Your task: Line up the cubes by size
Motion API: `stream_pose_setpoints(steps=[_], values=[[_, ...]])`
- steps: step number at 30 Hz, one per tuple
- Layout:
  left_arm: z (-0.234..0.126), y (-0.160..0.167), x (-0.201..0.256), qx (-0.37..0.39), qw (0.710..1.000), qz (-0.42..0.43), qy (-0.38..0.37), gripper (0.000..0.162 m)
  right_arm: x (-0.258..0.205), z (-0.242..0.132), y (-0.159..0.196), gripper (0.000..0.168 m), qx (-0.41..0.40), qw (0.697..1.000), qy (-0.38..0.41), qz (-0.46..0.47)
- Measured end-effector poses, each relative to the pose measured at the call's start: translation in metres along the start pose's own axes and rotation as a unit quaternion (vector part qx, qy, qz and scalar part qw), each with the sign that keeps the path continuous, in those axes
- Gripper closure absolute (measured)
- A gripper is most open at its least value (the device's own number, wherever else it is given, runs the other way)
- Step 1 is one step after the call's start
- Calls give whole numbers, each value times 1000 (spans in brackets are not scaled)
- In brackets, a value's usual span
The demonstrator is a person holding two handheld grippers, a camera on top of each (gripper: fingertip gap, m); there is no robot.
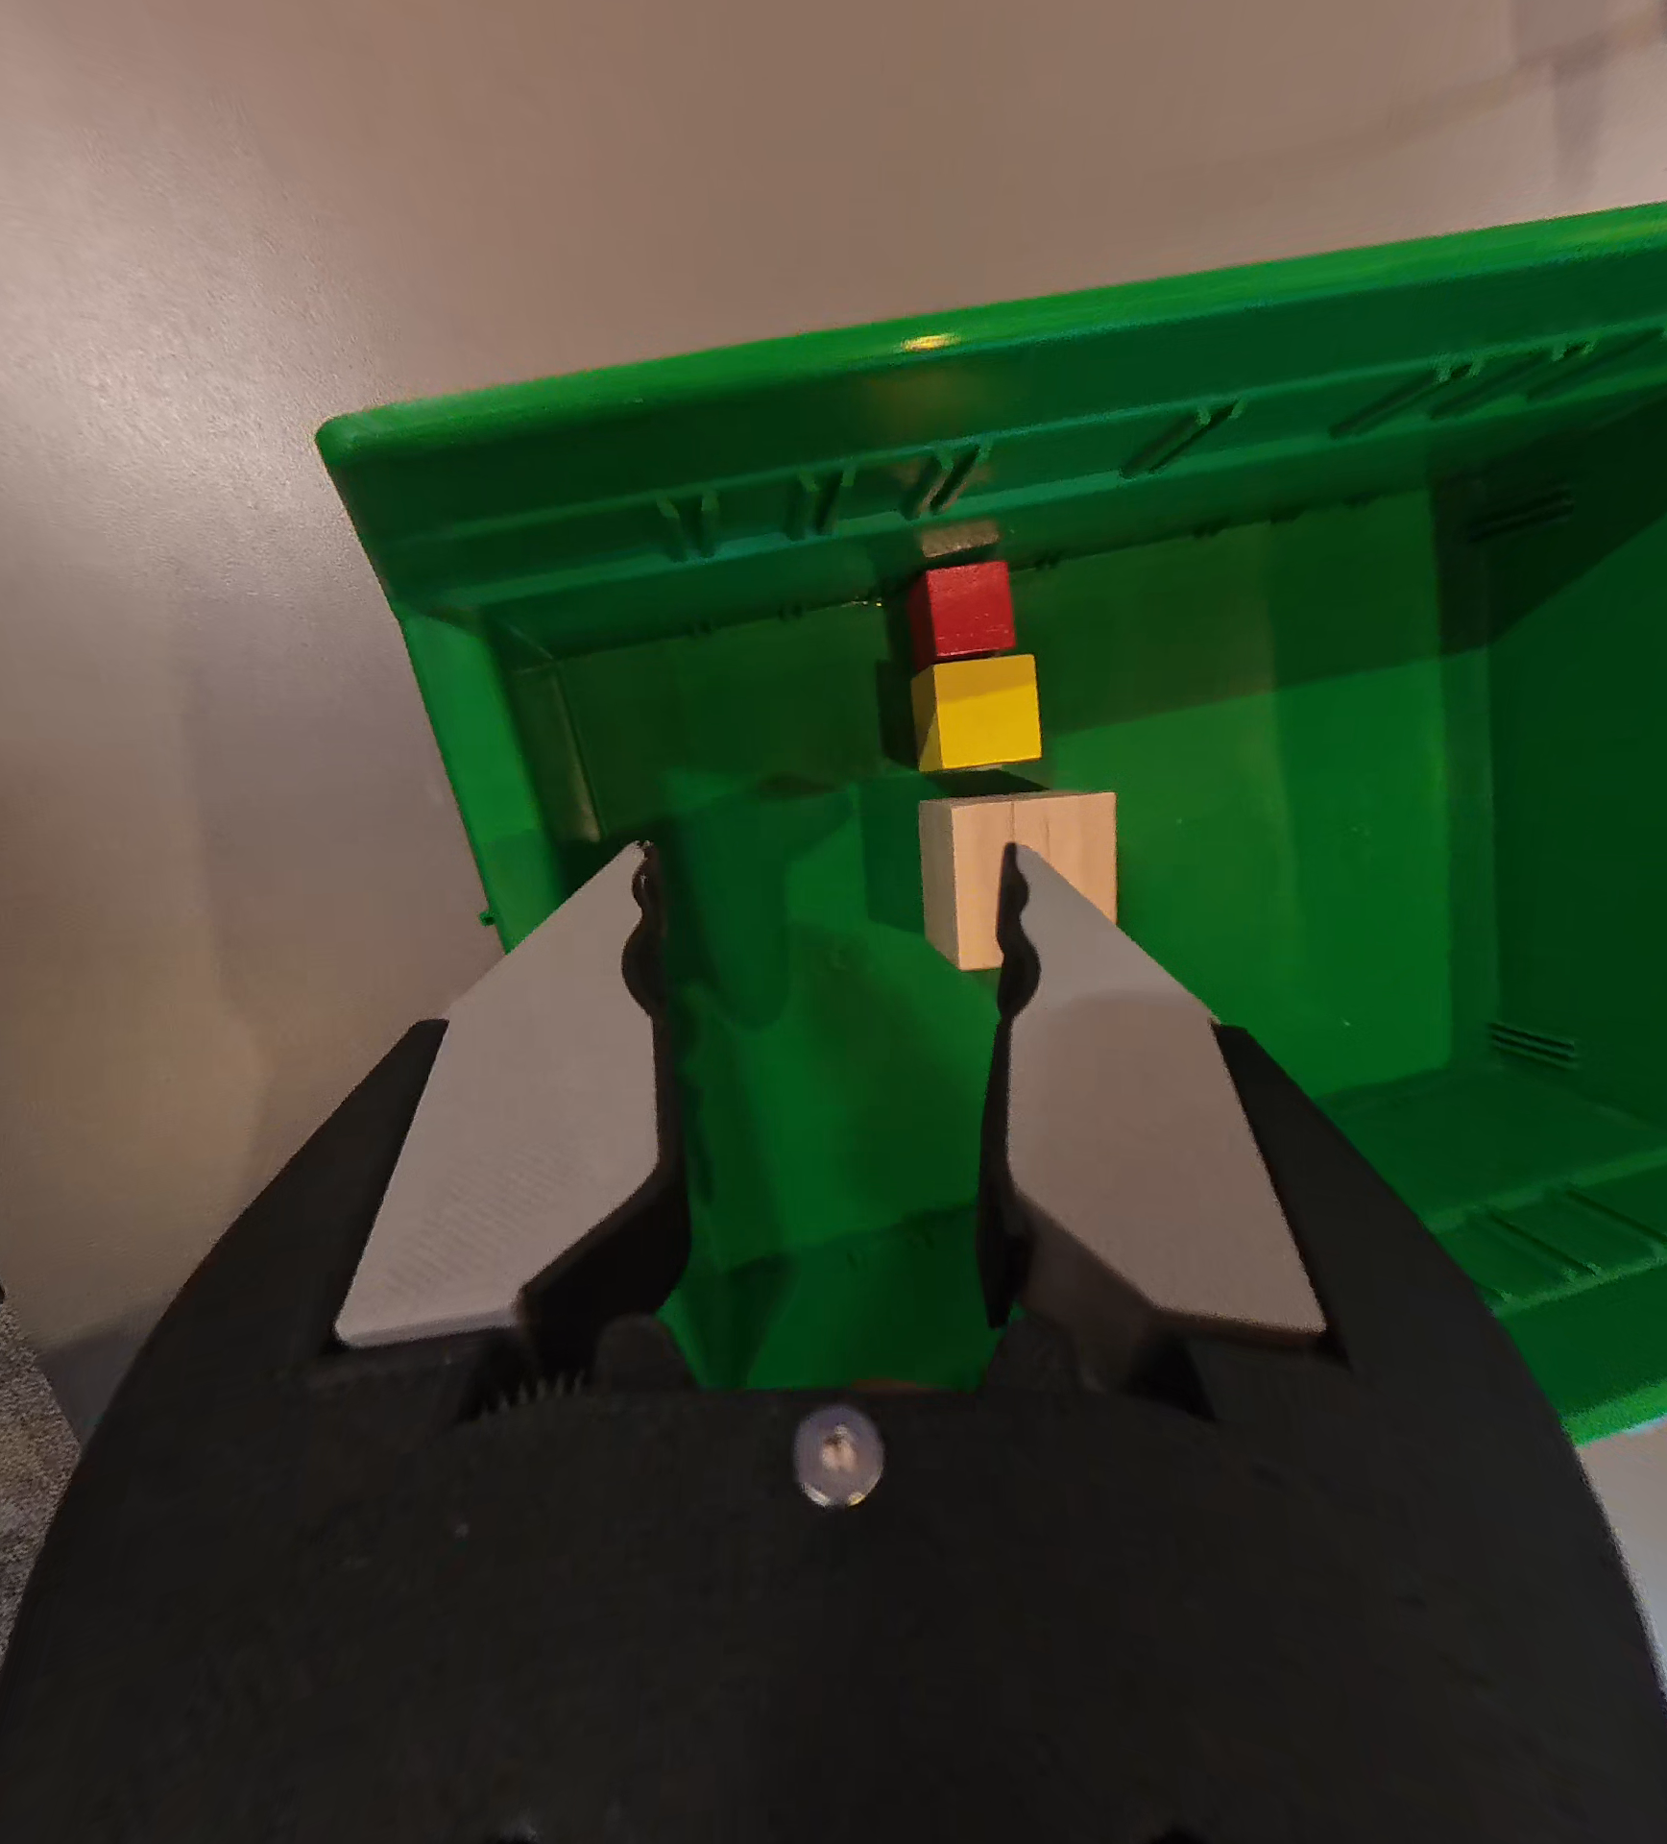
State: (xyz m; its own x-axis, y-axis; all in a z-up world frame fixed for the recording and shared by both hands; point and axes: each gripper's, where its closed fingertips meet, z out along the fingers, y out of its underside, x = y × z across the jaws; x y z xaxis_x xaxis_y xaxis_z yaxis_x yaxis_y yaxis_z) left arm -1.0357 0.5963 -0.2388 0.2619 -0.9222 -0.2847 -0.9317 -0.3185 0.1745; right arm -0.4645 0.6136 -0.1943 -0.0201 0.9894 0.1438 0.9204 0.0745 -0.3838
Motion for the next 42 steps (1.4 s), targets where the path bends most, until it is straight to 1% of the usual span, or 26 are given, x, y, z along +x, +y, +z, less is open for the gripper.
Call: stream_pose_setpoints(steps=[2, 3, 5, 6, 7, 8, 10, 11, 12, 14, 16, 17, 18, 19, 21, 22, 25, 27, 28, 30, 33, 36, 38, 40, 41, 42], values=[[-4, -3, 5, 14, 1000, -6, 18, 98, -2, 0, 1, 102, -2, 1000, 0, 0], [-9, -5, 3, 24, 1000, -9, 12, 98, -2, -1, 0, 103, 2, 1000, 1, 2], [-26, -13, -8, 63, 997, -15, -35, 98, -4, -7, -5, 103, 23, 1000, 0, 11], [-41, -20, -14, 94, 993, -20, -64, 98, -4, -11, -10, 104, 41, 999, 0, 20], [-61, -29, -20, 136, 985, -26, -100, 99, -4, -17, -15, 106, 62, 998, 2, 30], [-87, -42, -24, 192, 971, -34, -139, 99, -3, -24, -23, 108, 87, 995, 7, 41], [-144, -73, -18, 317, 927, -40, -196, 98, -10, -44, -50, 107, 166, 984, -2, 63], [-171, -88, -10, 368, 901, -34, -227, 98, -16, -56, -68, 105, 211, 974, -14, 77], [-197, -103, -2, 410, 872, -23, -265, 99, -22, -69, -88, 103, 260, 961, -31, 91], [-241, -136, 21, 480, 815, 1, -326, 99, -41, -96, -133, 96, 363, 919, -95, 120], [-270, -172, 49, 522, 773, 22, -360, 99, -56, -115, -173, 90, 434, 873, -159, 155], [-281, -188, 60, 533, 753, 32, -384, 99, -64, -122, -191, 80, 462, 850, -193, 163], [-292, -205, 71, 547, 734, 38, -402, 99, -73, -126, -207, 74, 483, 830, -223, 165], [-302, -220, 84, 566, 714, 41, -410, 99, -79, -125, -221, 71, 495, 819, -238, 169], [-316, -247, 110, 606, 683, 46, -405, 99, -88, -114, -241, 65, 494, 816, -244, 174], [-319, -258, 121, 620, 675, 48, -398, 99, -95, -109, -249, 65, 493, 815, -250, 171], [-323, -280, 138, 634, 658, 49, -403, 99, -117, -106, -264, 68, 490, 802, -301, 161], [-327, -287, 143, 645, 648, 40, -403, 99, -123, -98, -267, 73, 475, 805, -313, 166], [-328, -289, 146, 649, 646, 41, -400, 99, -124, -95, -266, 79, 472, 807, -313, 167], [-332, -292, 151, 655, 639, 44, -400, 99, -118, -91, -263, 111, 477, 807, -300, 176], [-332, -298, 154, 653, 643, 47, -398, 99, -120, -92, -256, 111, 478, 797, -323, 177], [-323, -304, 154, 641, 660, 43, -389, 100, -118, -85, -248, 111, 464, 813, -304, 178], [-316, -305, 156, 631, 669, 41, -389, 101, -116, -81, -238, 111, 443, 831, -286, 174], [-310, -297, 157, 625, 670, 30, -400, 110, -107, -85, -222, 111, 428, 851, -256, 165], [-307, -290, 157, 621, 670, 23, -405, 118, -98, -89, -210, 111, 420, 861, -236, 161], [-303, -281, 155, 618, 671, 9, -409, 131, -89, -92, -197, 111, 407, 875, -212, 153]])
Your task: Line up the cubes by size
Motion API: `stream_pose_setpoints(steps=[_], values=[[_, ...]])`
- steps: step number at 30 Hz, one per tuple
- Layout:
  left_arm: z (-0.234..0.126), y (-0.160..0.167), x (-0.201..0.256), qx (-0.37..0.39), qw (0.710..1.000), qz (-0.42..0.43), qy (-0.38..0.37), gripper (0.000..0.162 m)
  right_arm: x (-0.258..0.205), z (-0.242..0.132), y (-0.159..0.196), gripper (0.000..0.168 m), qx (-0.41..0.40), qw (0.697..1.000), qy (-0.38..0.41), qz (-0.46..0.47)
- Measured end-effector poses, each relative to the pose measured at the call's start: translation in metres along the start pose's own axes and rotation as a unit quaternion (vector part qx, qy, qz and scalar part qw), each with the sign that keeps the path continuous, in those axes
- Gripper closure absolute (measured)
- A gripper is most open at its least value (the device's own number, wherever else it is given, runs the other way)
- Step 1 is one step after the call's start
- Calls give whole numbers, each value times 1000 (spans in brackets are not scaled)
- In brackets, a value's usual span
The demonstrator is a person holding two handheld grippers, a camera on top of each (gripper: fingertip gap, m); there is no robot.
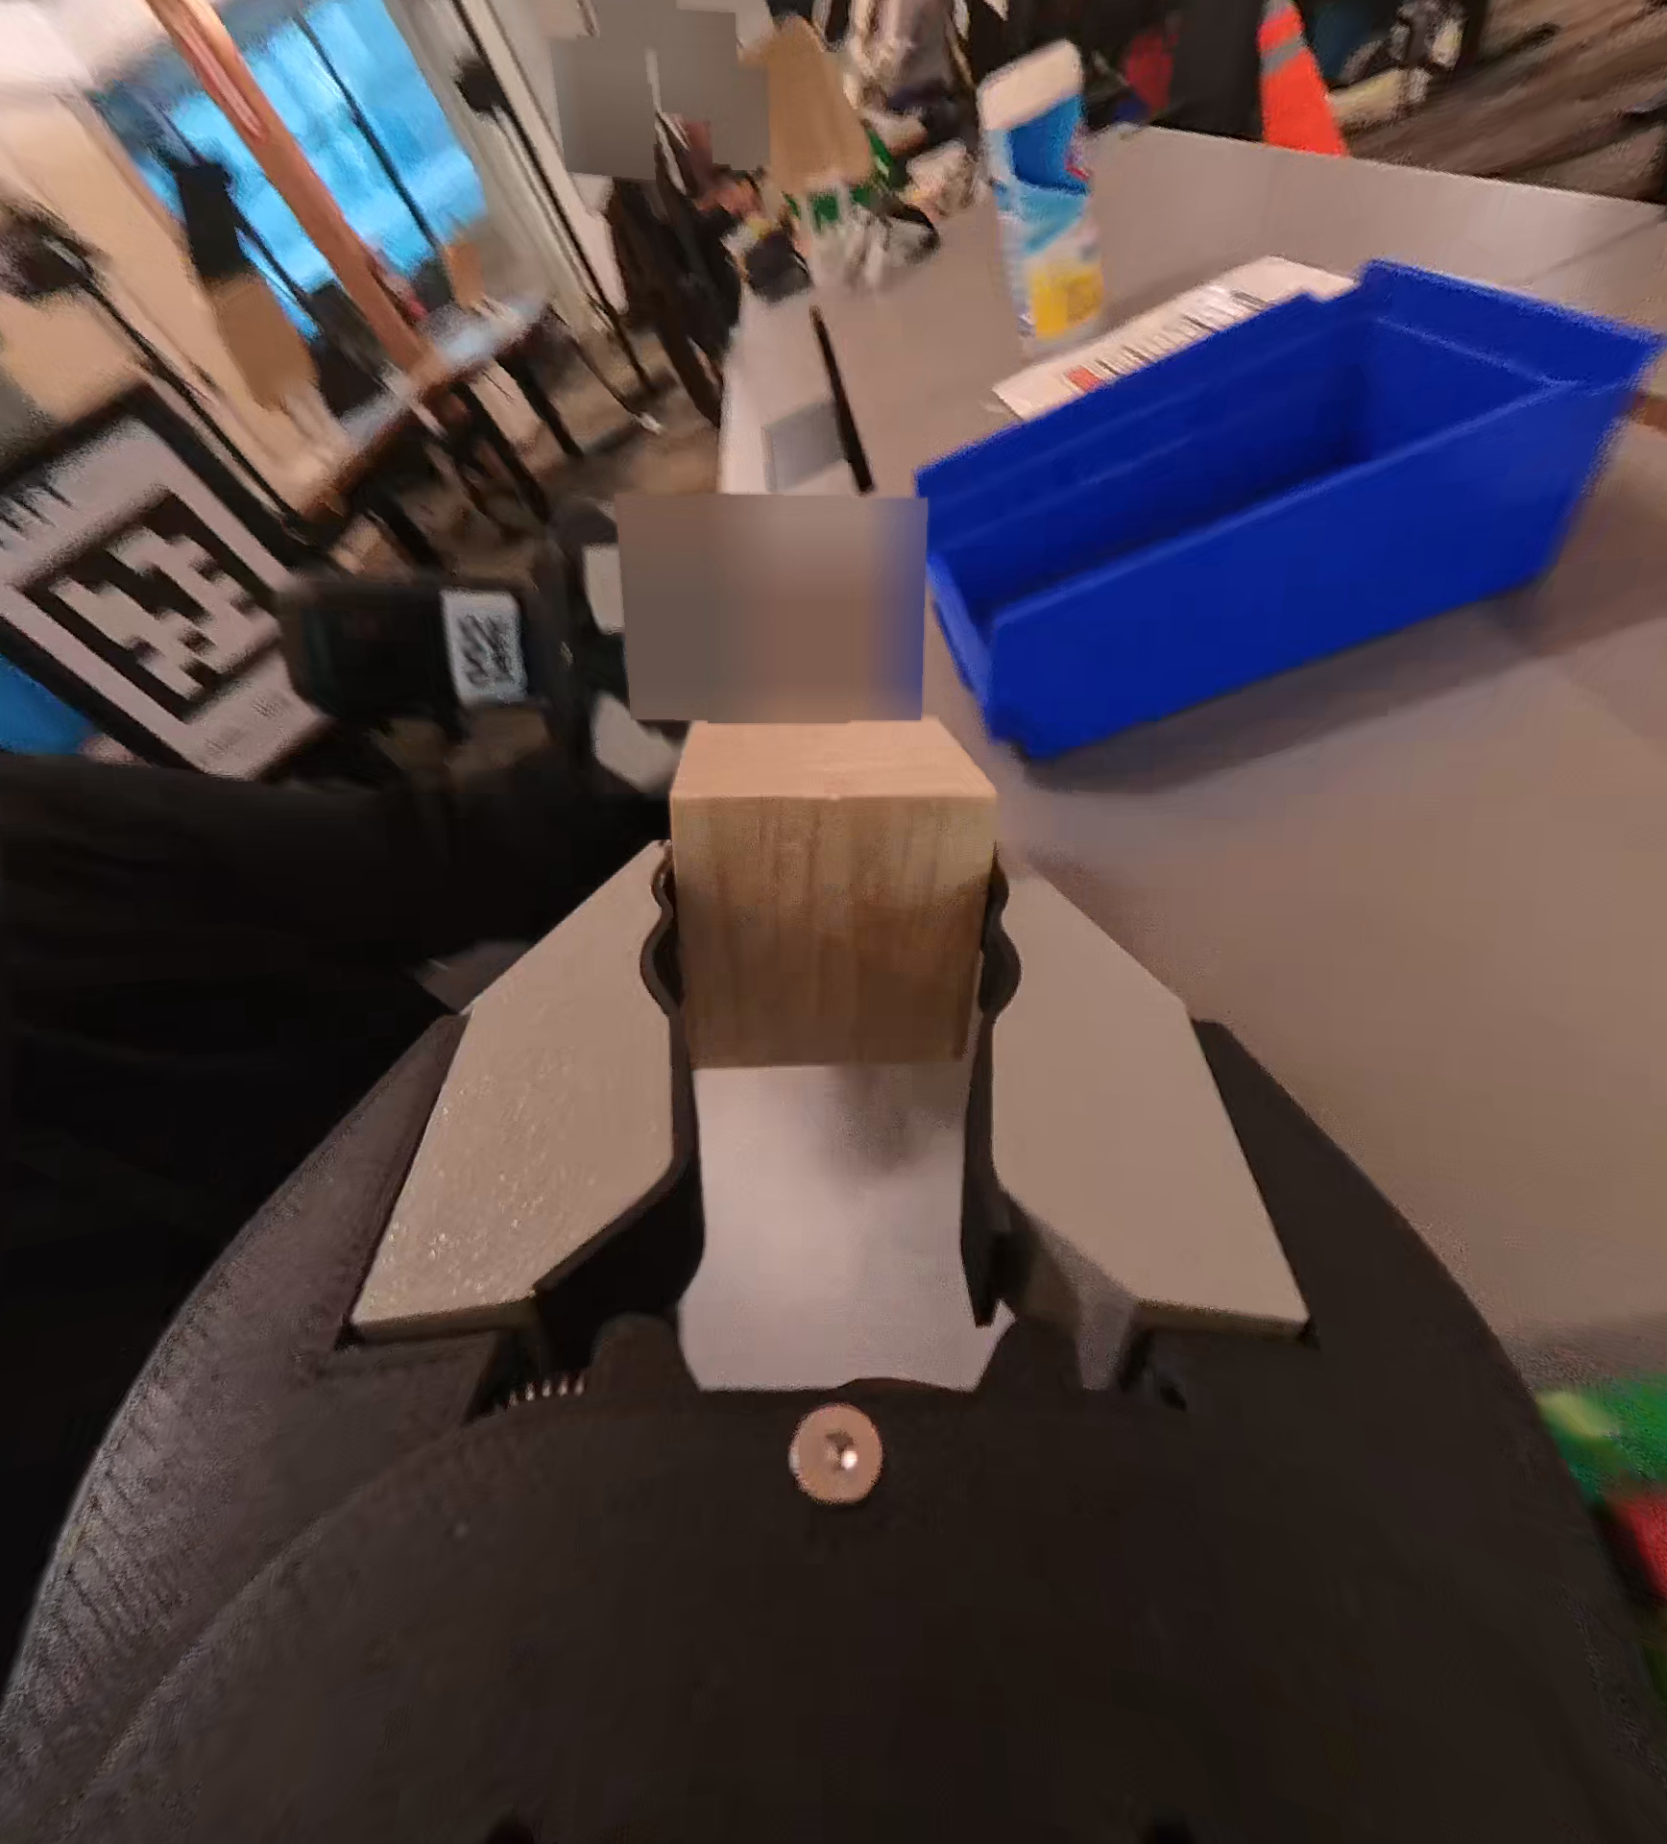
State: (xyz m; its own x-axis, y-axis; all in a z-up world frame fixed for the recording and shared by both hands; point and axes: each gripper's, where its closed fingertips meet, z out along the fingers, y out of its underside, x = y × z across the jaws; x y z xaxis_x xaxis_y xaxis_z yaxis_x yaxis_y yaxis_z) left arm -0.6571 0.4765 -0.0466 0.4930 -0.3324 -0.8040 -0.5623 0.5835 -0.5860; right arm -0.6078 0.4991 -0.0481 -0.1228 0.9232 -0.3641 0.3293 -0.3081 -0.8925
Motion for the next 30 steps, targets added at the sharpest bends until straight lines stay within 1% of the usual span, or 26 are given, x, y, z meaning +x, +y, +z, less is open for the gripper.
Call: stream_pose_setpoints(steps=[1, 3, 5, 6, 8, 11, 14, 15, 17, 19, 20, 22, 25, 27, 30], values=[[-8, 8, -2, -10, 1000, -9, -2, 136, 11, -16, 5, 111, -24, 999, 32, -21], [-26, 27, 0, -39, 998, -51, 24, 140, 42, -50, 18, 111, -86, 987, 120, -64], [-44, 46, -2, -63, 993, -94, 28, 149, 74, -85, 37, 111, -164, 962, 195, -98], [-52, 56, -3, -79, 991, -109, 27, 148, 87, -101, 45, 111, -198, 949, 222, -105], [-68, 76, -1, -114, 985, -123, 29, 145, 108, -130, 62, 111, -264, 923, 255, -119], [-89, 98, 6, -156, 981, -116, 29, 144, 137, -164, 88, 111, -369, 869, 292, -157], [-103, 112, 14, -189, 975, -111, 32, 140, 164, -188, 118, 111, -470, 810, 311, -165], [-106, 115, 18, -196, 974, -110, 35, 139, 170, -189, 128, 111, -494, 797, 306, -166], [-111, 118, 23, -204, 972, -111, 42, 137, 176, -184, 143, 111, -521, 788, 281, -168], [-114, 121, 29, -209, 969, -120, 53, 138, 183, -177, 151, 111, -529, 786, 266, -179], [-116, 123, 31, -212, 968, -125, 59, 136, 185, -173, 153, 111, -528, 788, 258, -184], [-119, 126, 37, -219, 963, -137, 76, 135, 188, -166, 159, 111, -519, 801, 235, -185], [-124, 132, 51, -231, 954, -153, 113, 128, 196, -166, 165, 111, -515, 806, 224, -185], [-125, 140, 51, -242, 951, -160, 109, 125, 201, -167, 170, 111, -510, 811, 224, -180], [-125, 155, 49, -265, 945, -170, 91, 116, 205, -167, 169, 110, -496, 818, 233, -176]])
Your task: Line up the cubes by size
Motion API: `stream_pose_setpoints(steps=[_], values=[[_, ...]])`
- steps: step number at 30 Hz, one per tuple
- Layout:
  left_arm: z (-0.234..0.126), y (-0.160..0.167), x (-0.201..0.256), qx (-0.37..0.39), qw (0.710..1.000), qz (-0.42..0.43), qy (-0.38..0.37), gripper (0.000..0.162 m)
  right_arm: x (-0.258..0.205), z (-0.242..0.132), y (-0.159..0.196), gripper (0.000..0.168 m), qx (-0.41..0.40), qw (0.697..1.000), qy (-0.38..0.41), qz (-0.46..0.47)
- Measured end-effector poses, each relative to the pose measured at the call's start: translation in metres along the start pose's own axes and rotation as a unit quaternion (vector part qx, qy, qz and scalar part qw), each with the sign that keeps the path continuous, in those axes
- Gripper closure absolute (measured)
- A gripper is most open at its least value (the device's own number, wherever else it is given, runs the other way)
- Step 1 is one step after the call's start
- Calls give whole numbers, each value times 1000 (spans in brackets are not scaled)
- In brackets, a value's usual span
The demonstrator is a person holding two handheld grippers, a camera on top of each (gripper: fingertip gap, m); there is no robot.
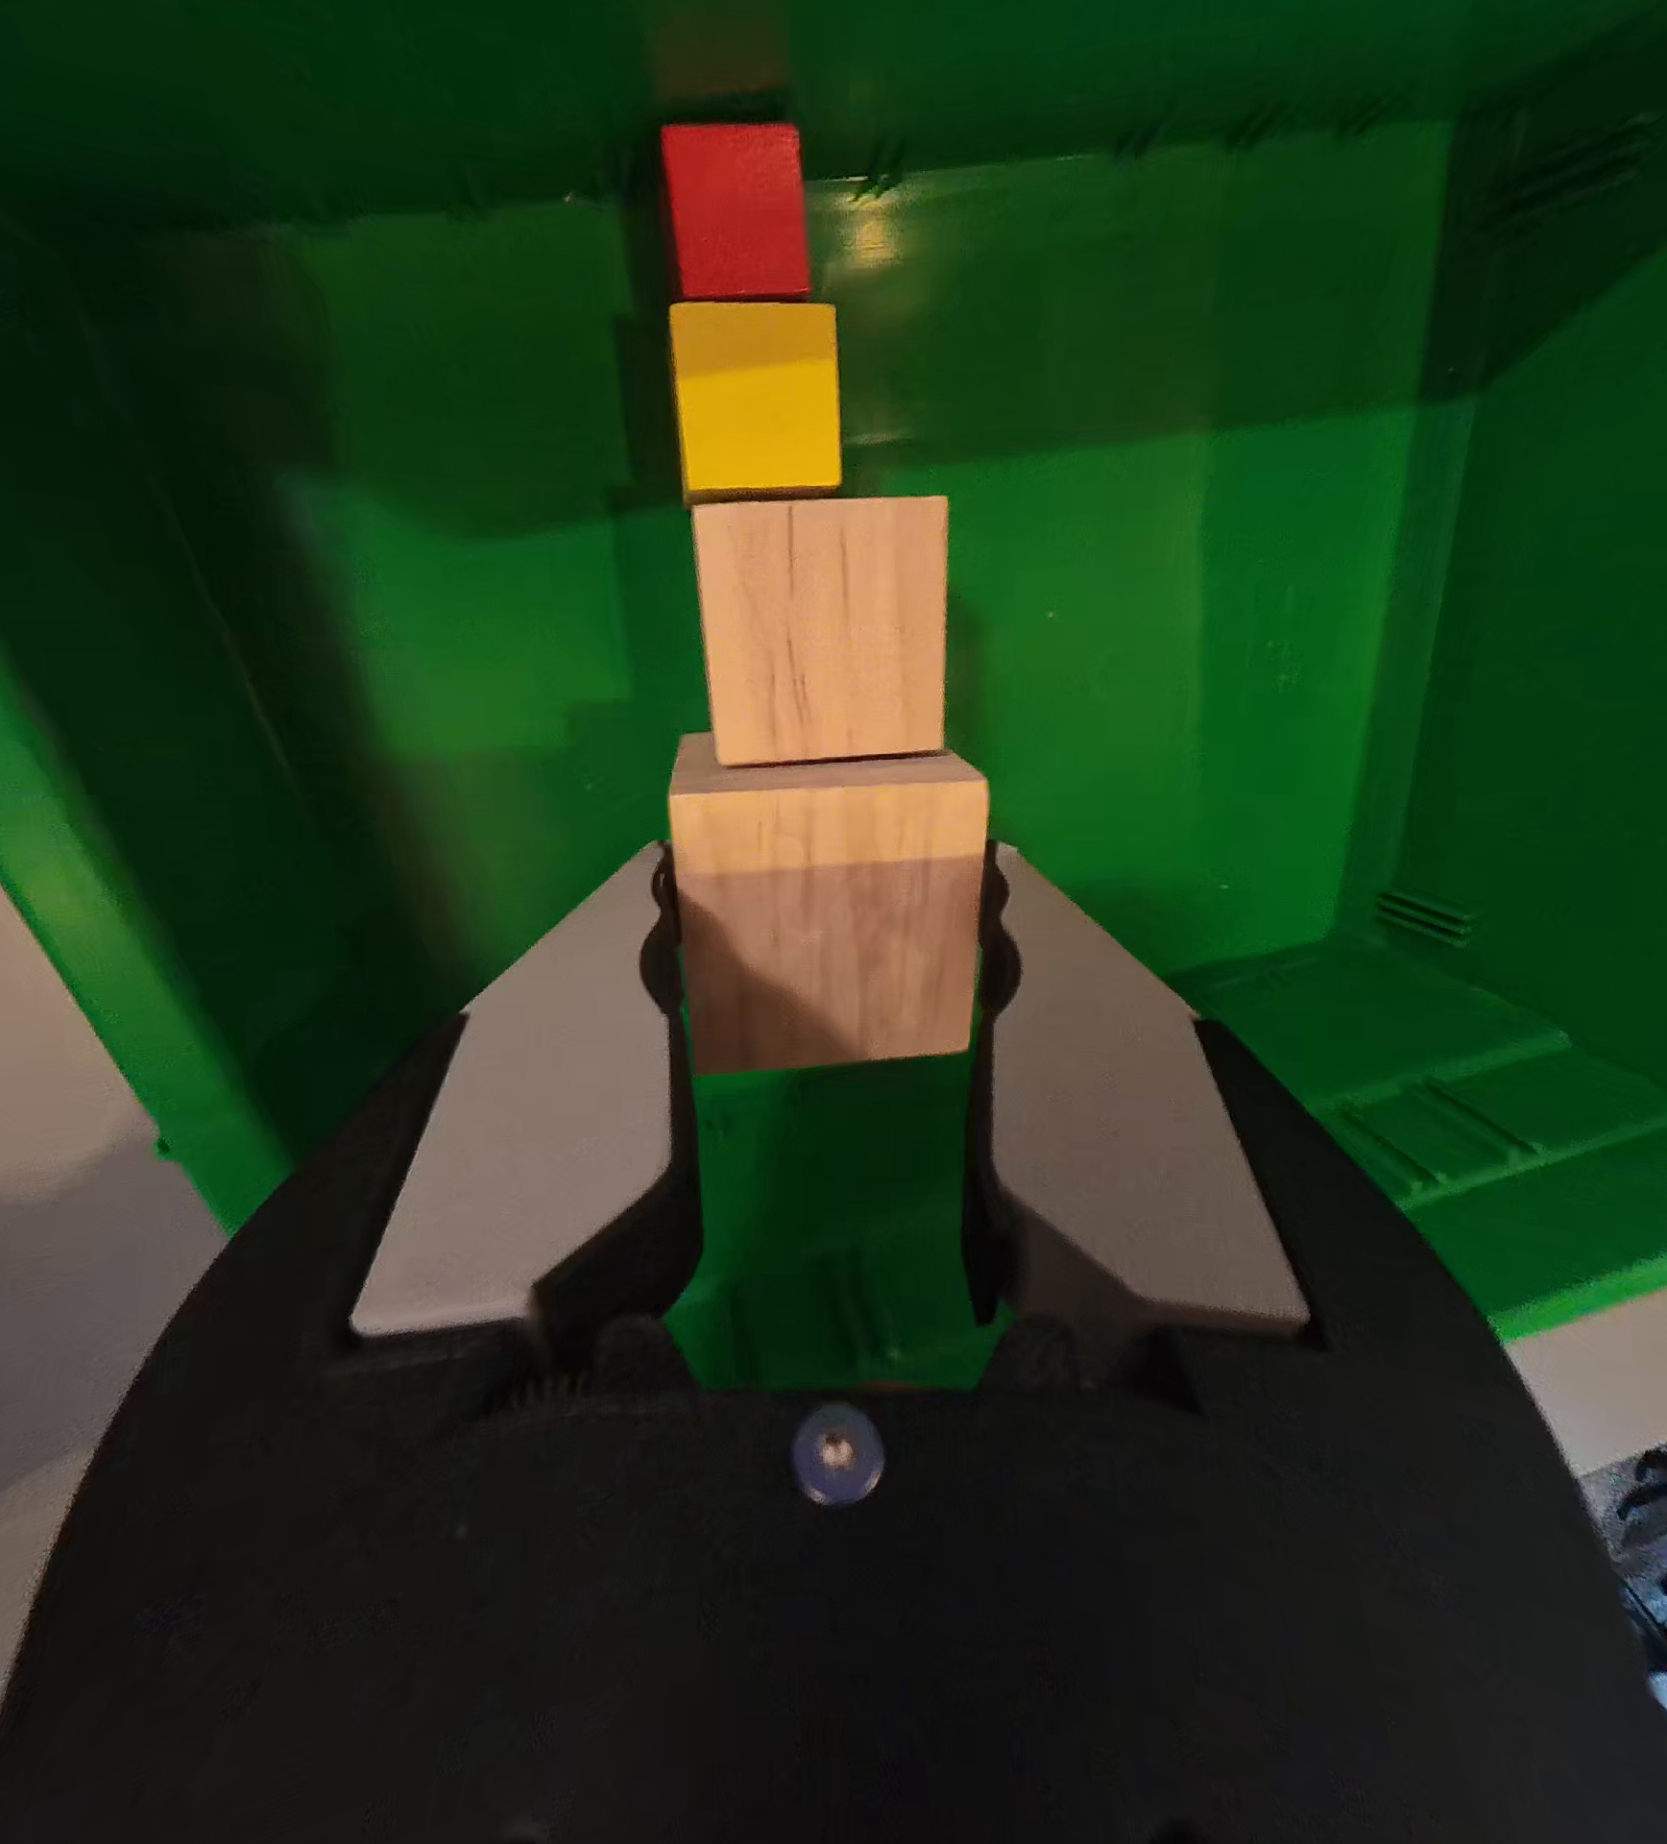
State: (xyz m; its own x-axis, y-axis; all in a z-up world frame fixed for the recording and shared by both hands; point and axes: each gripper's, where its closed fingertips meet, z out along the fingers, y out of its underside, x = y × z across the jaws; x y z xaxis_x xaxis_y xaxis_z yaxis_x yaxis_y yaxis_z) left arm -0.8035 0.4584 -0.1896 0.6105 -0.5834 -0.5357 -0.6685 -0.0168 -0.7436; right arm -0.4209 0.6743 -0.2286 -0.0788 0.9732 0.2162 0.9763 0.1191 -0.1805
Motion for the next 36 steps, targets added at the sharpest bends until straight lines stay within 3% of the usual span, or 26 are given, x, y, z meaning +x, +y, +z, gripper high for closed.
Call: stream_pose_setpoints(steps=[2, 4, 7, 11, 15, 17, 19, 22, 25, 26, 28, 30, 31, 36], values=[[4, 8, -6, -19, 1000, -11, -16, 110, 2, -2, 0, 109, -1, 1000, 12, 10], [7, 15, -9, -37, 999, -23, -25, 107, 2, -9, -1, 92, -5, 999, 17, 35], [10, 22, -14, -59, 996, -53, -42, 104, 2, -31, -6, 88, 22, 996, 52, 62], [9, 29, -34, -74, 983, -136, -102, 104, -8, -77, -38, 79, 146, 973, 117, 133], [13, 24, -36, -55, 960, -248, -117, 104, -52, -104, -87, 69, 287, 927, 139, 198], [15, 22, -40, -52, 949, -277, -139, 102, -74, -103, -108, 59, 328, 905, 153, 225], [19, 22, -46, -63, 944, -271, -176, 101, -87, -93, -120, 60, 340, 884, 163, 276], [29, 23, -53, -89, 937, -256, -219, 99, -91, -68, -131, 61, 336, 861, 159, 348], [46, 21, -54, -110, 933, -269, -213, 97, -80, -48, -125, 61, 295, 846, 191, 401], [49, 22, -58, -117, 929, -276, -219, 97, -76, -45, -121, 65, 284, 840, 209, 413], [52, 28, -69, -132, 920, -282, -238, 106, -76, -40, -123, 90, 280, 838, 206, 422], [53, 36, -80, -148, 915, -273, -259, 141, -78, -37, -123, 150, 269, 844, 205, 417], [53, 40, -83, -156, 915, -263, -263, 155, -77, -37, -122, 151, 268, 842, 209, 419], [36, 43, -93, -127, 904, -316, -259, 162, -87, -40, -116, 161, 235, 826, 267, 437]])
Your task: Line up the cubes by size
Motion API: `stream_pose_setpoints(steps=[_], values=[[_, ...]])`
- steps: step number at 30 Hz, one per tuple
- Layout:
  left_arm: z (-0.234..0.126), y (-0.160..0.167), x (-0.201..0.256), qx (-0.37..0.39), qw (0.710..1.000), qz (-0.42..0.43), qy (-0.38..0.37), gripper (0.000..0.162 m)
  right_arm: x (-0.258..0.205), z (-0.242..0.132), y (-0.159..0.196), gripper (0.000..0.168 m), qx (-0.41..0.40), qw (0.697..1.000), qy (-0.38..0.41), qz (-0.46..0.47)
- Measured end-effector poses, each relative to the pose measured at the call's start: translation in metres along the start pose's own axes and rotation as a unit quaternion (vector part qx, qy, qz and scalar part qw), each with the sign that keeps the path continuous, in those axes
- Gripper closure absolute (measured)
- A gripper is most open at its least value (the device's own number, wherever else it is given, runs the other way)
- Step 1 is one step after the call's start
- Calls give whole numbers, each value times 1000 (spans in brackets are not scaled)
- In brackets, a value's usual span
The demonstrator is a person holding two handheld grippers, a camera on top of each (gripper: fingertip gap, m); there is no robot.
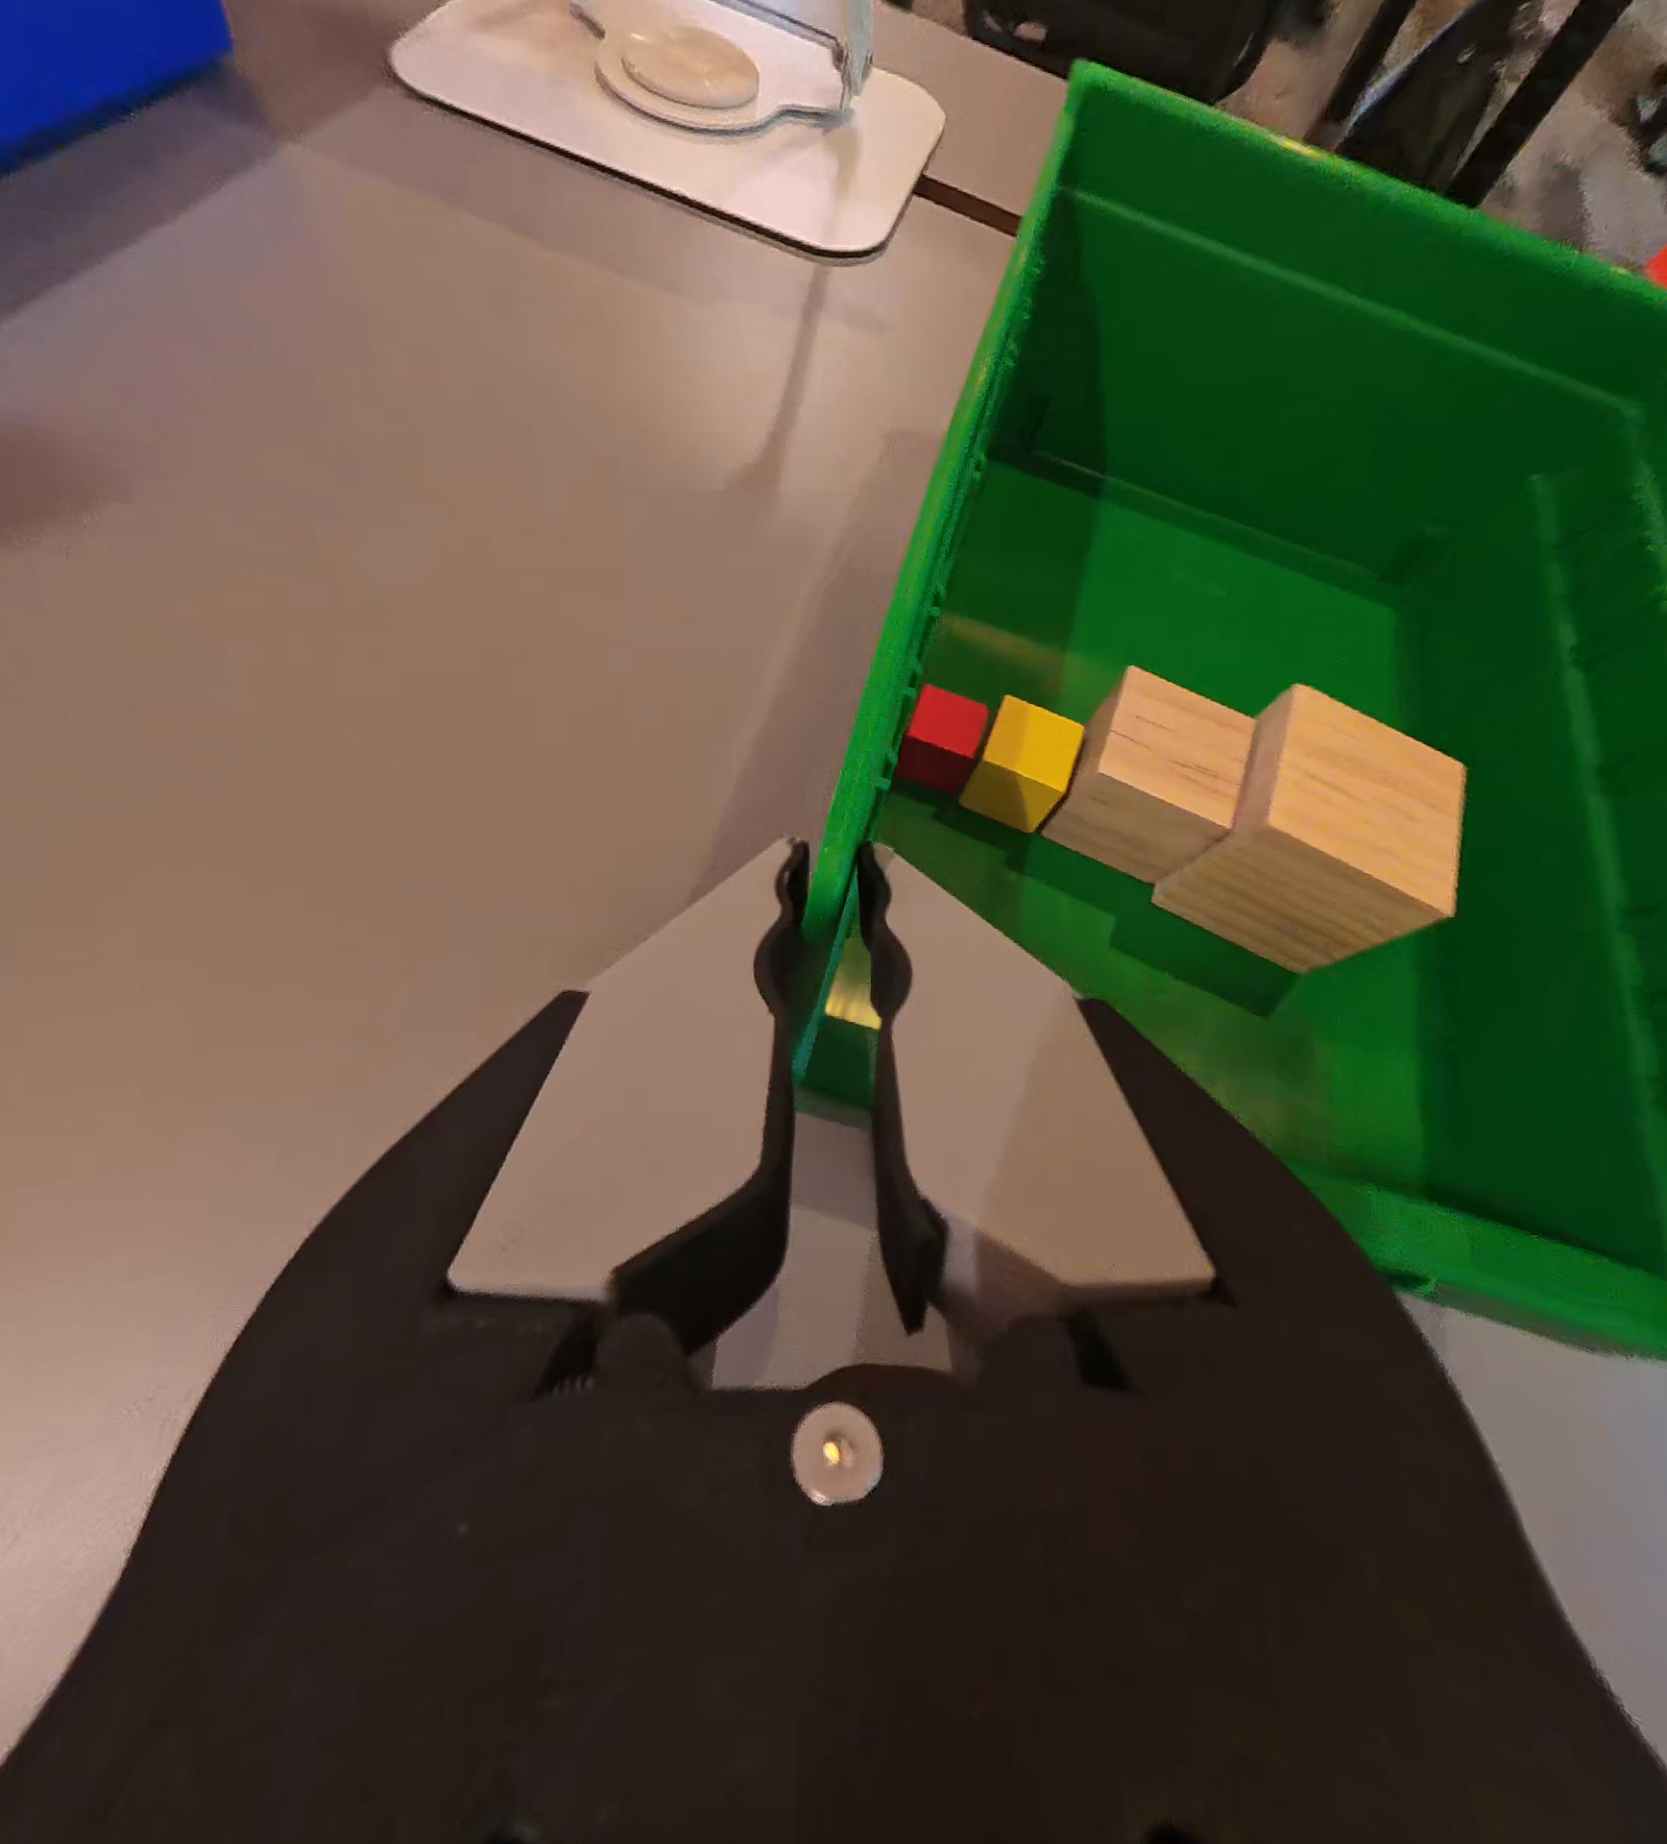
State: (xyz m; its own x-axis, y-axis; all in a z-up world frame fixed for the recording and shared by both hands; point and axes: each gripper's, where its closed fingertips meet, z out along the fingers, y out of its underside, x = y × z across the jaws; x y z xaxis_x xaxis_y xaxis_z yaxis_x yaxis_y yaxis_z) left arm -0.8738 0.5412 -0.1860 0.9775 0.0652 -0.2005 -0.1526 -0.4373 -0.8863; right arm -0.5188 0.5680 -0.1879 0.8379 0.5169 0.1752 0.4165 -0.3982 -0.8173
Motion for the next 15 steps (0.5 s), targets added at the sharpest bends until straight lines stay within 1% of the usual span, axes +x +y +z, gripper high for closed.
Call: stream_pose_setpoints(steps=[1, 3, 6, 11, 13, 15], values=[[-10, -5, -3, 18, 1000, -15, 8, 162, -6, -5, 1, 162, 5, 1000, 2, -3], [-36, -20, -4, 60, 997, -39, 32, 161, -26, -13, 2, 162, 21, 1000, -19, 9], [-77, -50, -6, 116, 989, -72, 62, 160, -66, -19, -4, 161, 36, 998, -46, 19], [-151, -121, 2, 209, 968, -82, 109, 160, -163, -16, -28, 155, 71, 992, -102, 33], [-177, -149, 14, 232, 961, -76, 130, 160, -205, -9, -42, 152, 82, 988, -123, 39], [-198, -174, 29, 246, 953, -78, 156, 160, -244, 0, -57, 150, 90, 987, -129, 30]])
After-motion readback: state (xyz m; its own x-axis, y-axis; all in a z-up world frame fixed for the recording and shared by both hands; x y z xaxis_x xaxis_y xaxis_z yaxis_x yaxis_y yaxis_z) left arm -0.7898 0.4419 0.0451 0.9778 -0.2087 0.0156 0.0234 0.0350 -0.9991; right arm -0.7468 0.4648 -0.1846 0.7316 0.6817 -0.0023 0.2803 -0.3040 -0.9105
